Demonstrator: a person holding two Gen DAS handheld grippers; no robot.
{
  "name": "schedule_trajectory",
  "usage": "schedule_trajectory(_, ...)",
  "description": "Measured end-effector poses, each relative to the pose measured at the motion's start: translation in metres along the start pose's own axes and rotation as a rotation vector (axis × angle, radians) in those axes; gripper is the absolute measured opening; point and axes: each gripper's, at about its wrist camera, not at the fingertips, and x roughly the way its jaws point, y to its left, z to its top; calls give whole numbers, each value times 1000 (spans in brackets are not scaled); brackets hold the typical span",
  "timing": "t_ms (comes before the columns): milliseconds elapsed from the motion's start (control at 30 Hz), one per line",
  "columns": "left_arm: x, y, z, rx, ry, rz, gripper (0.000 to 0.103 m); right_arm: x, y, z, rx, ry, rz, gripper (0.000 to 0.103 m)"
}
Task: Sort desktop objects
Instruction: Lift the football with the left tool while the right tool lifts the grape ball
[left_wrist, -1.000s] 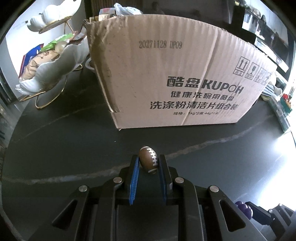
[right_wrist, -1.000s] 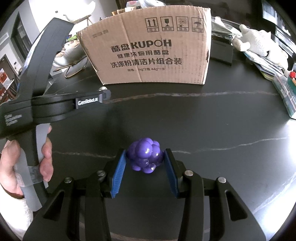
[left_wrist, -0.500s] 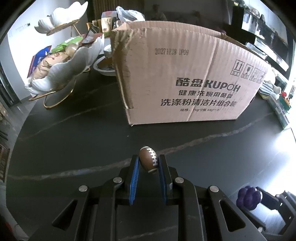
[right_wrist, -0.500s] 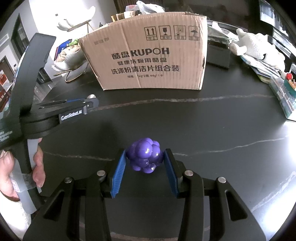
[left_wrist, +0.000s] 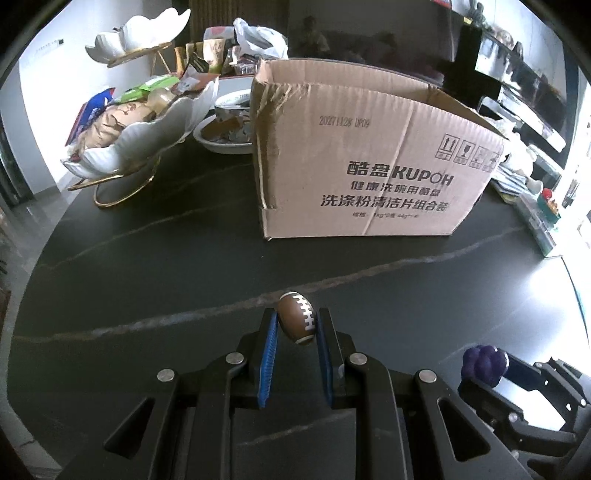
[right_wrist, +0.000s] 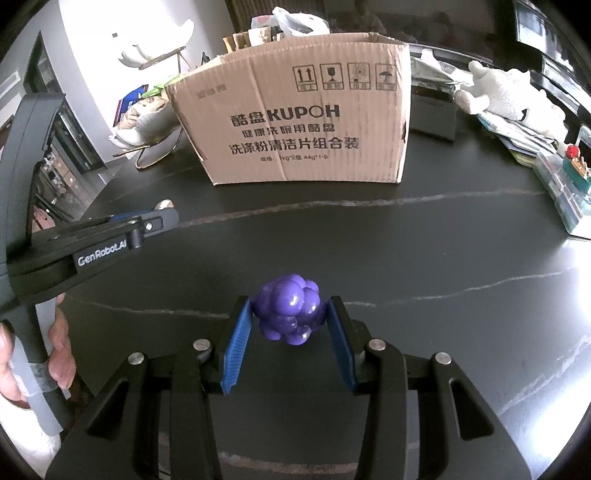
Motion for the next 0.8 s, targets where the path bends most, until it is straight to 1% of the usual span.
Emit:
schedule_trajectory(300, -16, 5, -6, 4, -23, 1, 19, -14, 3, -1, 3, -24, -7, 39)
schedule_trajectory(800, -51, -1, -13, 27, -77, 20, 19, -46, 16, -2, -27, -79, 5, 39)
